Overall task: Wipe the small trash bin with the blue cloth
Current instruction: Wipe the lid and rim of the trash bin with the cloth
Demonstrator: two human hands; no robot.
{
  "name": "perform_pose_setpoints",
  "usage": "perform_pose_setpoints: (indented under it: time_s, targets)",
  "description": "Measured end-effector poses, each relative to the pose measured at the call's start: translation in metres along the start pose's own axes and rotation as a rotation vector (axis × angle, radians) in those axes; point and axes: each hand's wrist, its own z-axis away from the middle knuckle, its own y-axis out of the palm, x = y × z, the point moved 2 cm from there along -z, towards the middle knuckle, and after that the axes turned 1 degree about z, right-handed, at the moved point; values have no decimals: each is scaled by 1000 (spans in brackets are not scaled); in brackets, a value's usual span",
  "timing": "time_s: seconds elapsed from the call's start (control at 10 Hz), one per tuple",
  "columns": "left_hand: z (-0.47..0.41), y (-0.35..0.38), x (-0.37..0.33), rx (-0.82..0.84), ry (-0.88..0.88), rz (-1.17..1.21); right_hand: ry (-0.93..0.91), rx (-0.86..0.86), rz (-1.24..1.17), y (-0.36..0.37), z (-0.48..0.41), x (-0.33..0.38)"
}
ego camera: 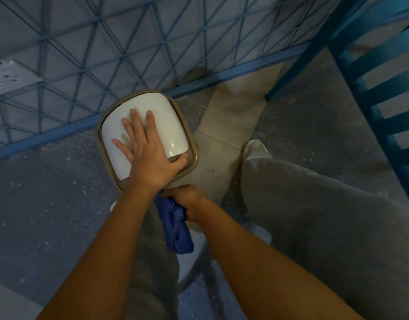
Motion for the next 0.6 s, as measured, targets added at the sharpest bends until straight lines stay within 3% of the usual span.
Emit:
perform_pose_setpoints:
  time_s: [0.2,0.3,0.4,0.5,0.6]
  targets:
    - [3,2,1,-53,-28,-14,119,31,-56,-53,19,-1]
    - [3,-1,2,-4,-46,-41,-104,-419,-432,-91,2,3]
    - [3,-5,8,63,-11,-87,200,-1300,-382,-97,3,10]
    - [6,-13,19,139,63,-125,-10,-11,-534,-81,39,22]
    - [13,-19,30,214,118,-159,-102,281,-634,-83,44,21]
